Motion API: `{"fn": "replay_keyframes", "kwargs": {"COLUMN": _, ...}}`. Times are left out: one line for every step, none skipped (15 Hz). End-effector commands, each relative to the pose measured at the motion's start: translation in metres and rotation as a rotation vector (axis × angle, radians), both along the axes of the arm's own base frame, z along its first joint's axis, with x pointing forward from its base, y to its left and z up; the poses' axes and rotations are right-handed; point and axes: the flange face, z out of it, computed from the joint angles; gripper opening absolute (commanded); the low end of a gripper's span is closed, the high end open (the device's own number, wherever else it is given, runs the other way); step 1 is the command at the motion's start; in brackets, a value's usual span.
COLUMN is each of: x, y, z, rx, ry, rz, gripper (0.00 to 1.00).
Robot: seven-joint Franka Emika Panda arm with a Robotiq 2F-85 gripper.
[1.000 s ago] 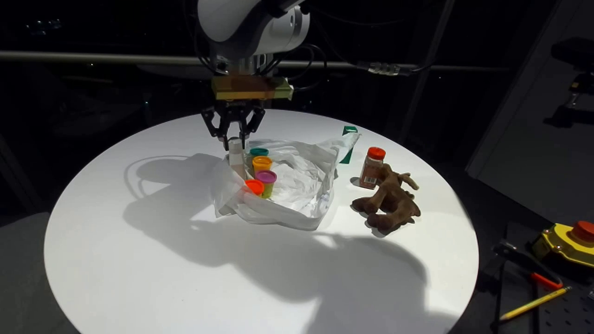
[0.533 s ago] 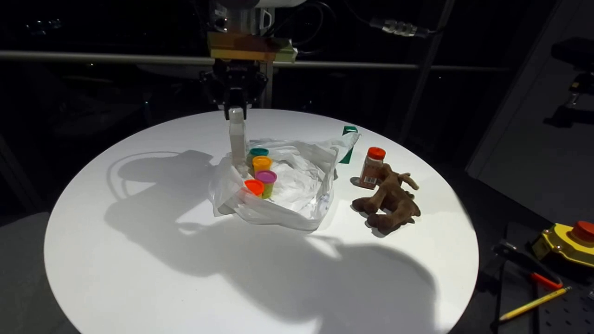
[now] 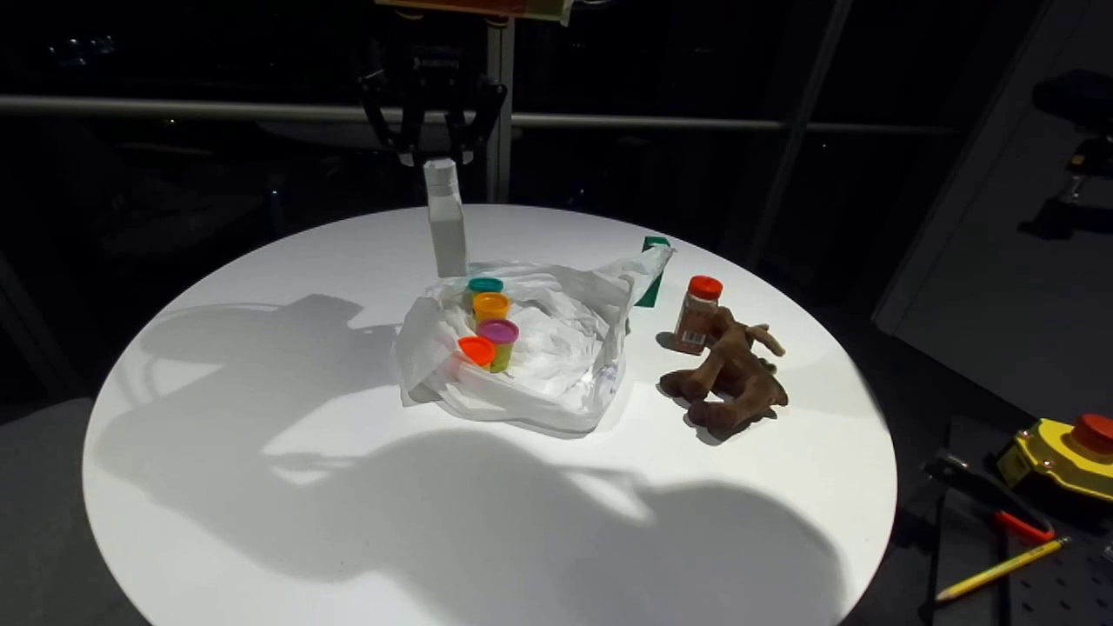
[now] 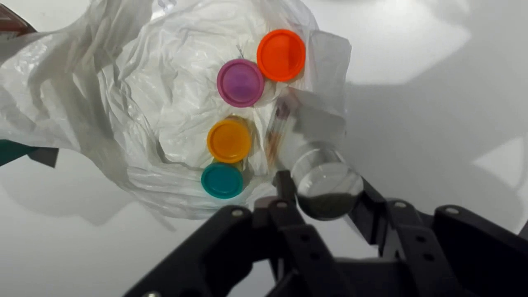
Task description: Remove the objects from the plastic and put them on the table
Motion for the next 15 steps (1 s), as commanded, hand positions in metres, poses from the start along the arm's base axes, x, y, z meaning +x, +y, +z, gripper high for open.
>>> {"fn": "replay_keyframes", "kwargs": {"x": -0.01, "y": 0.026, "z": -0.006, "rx": 0.007, "ry": 0.098, "rz": 0.115, "gripper": 0.12}}
{"fn": "replay_keyframes", "kwargs": {"x": -0.013, "y": 0.034, "z": -0.013, "rx": 0.006, "ry": 0.129, "rz": 0.15, "gripper": 0.12}}
{"fn": "replay_keyframes", "kwargs": {"x": -0.015, "y": 0.041, "z": -0.024, "rx": 0.004, "ry": 0.16, "rz": 0.186, "gripper": 0.12}}
{"fn": "replay_keyframes", "kwargs": {"x": -0.016, "y": 0.047, "z": -0.033, "rx": 0.01, "ry": 0.187, "rz": 0.221, "gripper": 0.12}}
{"fn": "replay_keyframes", "kwargs": {"x": -0.017, "y": 0.052, "z": -0.041, "rx": 0.009, "ry": 0.208, "rz": 0.253, "gripper": 0.12}}
{"fn": "replay_keyframes", "kwargs": {"x": -0.017, "y": 0.058, "z": -0.05, "rx": 0.01, "ry": 0.226, "rz": 0.285, "gripper": 0.12}}
{"fn": "replay_keyframes", "kwargs": {"x": -0.017, "y": 0.064, "z": -0.059, "rx": 0.021, "ry": 0.247, "rz": 0.324, "gripper": 0.12}}
{"fn": "replay_keyframes", "kwargs": {"x": -0.017, "y": 0.069, "z": -0.067, "rx": 0.027, "ry": 0.26, "rz": 0.361, "gripper": 0.12}}
{"fn": "replay_keyframes", "kwargs": {"x": -0.017, "y": 0.074, "z": -0.076, "rx": 0.038, "ry": 0.28, "rz": 0.402, "gripper": 0.12}}
{"fn": "replay_keyframes", "kwargs": {"x": -0.017, "y": 0.08, "z": -0.084, "rx": 0.041, "ry": 0.291, "rz": 0.433, "gripper": 0.12}}
{"fn": "replay_keyframes", "kwargs": {"x": -0.018, "y": 0.085, "z": -0.09, "rx": 0.045, "ry": 0.304, "rz": 0.465, "gripper": 0.12}}
{"fn": "replay_keyframes", "kwargs": {"x": -0.019, "y": 0.09, "z": -0.096, "rx": 0.045, "ry": 0.317, "rz": 0.494, "gripper": 0.12}}
{"fn": "replay_keyframes", "kwargs": {"x": -0.019, "y": 0.095, "z": -0.101, "rx": 0.046, "ry": 0.322, "rz": 0.522, "gripper": 0.12}}
{"fn": "replay_keyframes", "kwargs": {"x": -0.02, "y": 0.099, "z": -0.106, "rx": 0.045, "ry": 0.329, "rz": 0.541, "gripper": 0.12}}
{"fn": "replay_keyframes", "kwargs": {"x": -0.02, "y": 0.103, "z": -0.11, "rx": 0.043, "ry": 0.332, "rz": 0.559, "gripper": 0.12}}
